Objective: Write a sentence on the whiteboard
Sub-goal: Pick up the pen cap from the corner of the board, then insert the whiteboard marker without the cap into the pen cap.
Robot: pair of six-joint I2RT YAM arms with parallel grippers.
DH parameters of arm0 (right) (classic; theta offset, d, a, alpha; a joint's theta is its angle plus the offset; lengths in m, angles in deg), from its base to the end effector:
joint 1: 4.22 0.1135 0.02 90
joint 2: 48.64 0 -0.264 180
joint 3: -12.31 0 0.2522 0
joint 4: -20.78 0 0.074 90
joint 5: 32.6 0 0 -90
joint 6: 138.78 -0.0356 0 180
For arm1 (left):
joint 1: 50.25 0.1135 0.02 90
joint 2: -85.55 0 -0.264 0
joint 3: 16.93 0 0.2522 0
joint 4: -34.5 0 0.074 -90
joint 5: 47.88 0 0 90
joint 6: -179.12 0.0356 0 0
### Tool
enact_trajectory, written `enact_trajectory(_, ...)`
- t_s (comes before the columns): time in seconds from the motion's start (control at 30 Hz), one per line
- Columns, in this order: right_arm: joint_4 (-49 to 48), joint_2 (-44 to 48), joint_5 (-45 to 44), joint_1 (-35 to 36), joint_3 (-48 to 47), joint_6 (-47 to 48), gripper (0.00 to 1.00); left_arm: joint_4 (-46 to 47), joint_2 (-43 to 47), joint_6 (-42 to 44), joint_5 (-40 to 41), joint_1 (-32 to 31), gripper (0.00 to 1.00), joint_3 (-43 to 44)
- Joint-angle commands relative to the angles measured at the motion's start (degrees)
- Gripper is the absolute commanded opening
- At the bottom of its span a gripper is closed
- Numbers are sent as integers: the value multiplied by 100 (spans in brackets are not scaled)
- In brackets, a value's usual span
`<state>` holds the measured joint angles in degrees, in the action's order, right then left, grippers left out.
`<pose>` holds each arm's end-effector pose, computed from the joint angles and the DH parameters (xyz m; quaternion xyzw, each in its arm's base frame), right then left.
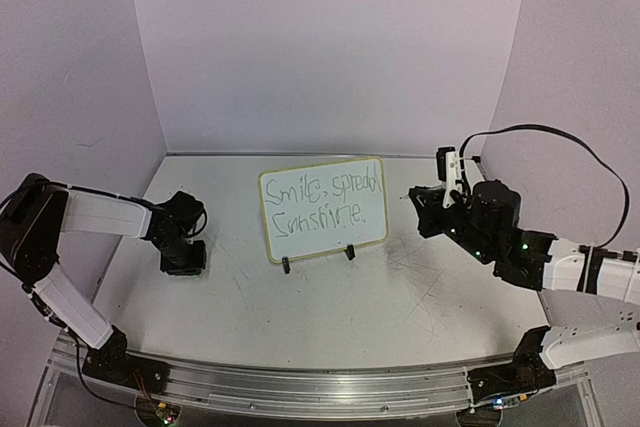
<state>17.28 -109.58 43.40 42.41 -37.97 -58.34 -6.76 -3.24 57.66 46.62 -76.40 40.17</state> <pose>0.1761 0.1739 0.2841 -0.1602 0.7313 0.2286 0.6223 0.2356 -0.1126 0.1403 -0.0516 0.9869 -0.0373 0.1485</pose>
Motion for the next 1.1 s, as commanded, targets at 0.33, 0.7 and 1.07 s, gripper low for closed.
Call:
enact_trajectory(0.33,1108,-1069,3619,-244,-2107,237,0,2867,2766,1528,-899,-2654,0,-592)
enact_trajectory(0.7,1990,-1838,2674,878,-3039,475,0,5126,1451,4362,-111,-3513,0,-495)
enact_trajectory(1.07,1869,-2158,2755,1062,-3031,275,0,5366,1274,4714,-258,-3529,0,-484)
